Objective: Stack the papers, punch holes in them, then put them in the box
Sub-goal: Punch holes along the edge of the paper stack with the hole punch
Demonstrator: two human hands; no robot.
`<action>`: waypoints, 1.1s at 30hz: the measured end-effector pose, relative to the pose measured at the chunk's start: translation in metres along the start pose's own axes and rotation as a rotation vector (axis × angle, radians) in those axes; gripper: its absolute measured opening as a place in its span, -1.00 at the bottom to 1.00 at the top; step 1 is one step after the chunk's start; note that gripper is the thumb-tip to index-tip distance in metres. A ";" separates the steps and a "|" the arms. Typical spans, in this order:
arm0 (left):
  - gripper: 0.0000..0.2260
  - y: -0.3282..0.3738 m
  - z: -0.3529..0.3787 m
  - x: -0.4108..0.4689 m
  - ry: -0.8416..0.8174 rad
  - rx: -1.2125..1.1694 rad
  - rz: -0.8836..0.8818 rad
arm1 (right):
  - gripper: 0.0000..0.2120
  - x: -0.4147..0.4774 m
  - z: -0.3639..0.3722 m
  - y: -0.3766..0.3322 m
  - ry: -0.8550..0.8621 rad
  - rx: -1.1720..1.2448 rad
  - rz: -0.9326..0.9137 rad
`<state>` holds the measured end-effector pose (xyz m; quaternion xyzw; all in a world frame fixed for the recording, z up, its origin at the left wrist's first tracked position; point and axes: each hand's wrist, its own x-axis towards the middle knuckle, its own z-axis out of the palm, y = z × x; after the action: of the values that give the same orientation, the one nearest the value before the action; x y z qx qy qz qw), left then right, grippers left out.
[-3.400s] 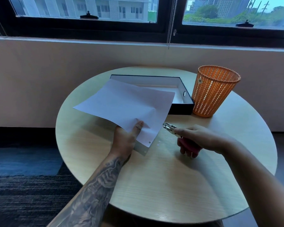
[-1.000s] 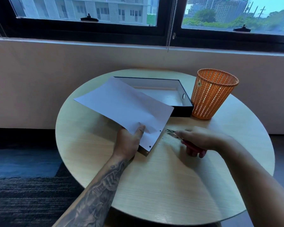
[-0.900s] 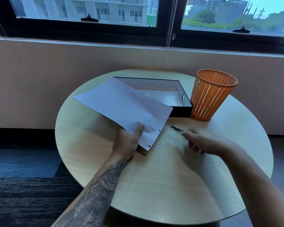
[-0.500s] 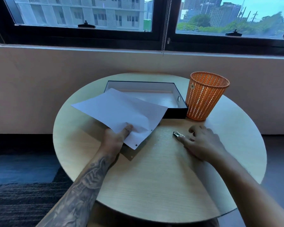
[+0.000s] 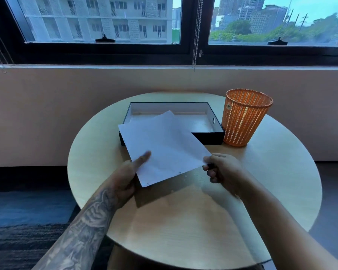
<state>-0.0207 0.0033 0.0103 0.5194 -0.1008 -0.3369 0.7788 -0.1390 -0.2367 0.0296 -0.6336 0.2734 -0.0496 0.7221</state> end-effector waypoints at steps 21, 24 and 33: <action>-0.66 -0.047 0.097 0.004 0.141 0.112 -0.106 | -0.75 -0.008 0.028 0.014 -0.025 0.046 -0.284; -0.67 -0.052 0.095 0.002 0.151 0.134 -0.083 | -0.82 -0.009 0.028 0.015 -0.074 0.005 -0.272; -0.63 -0.057 0.091 0.007 0.229 0.262 -0.071 | -0.46 -0.011 -0.035 0.017 0.394 -1.113 -0.292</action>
<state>-0.0856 -0.0814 -0.0005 0.6546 -0.0359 -0.2868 0.6985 -0.1693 -0.2598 0.0155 -0.9258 0.2971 -0.1140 0.2039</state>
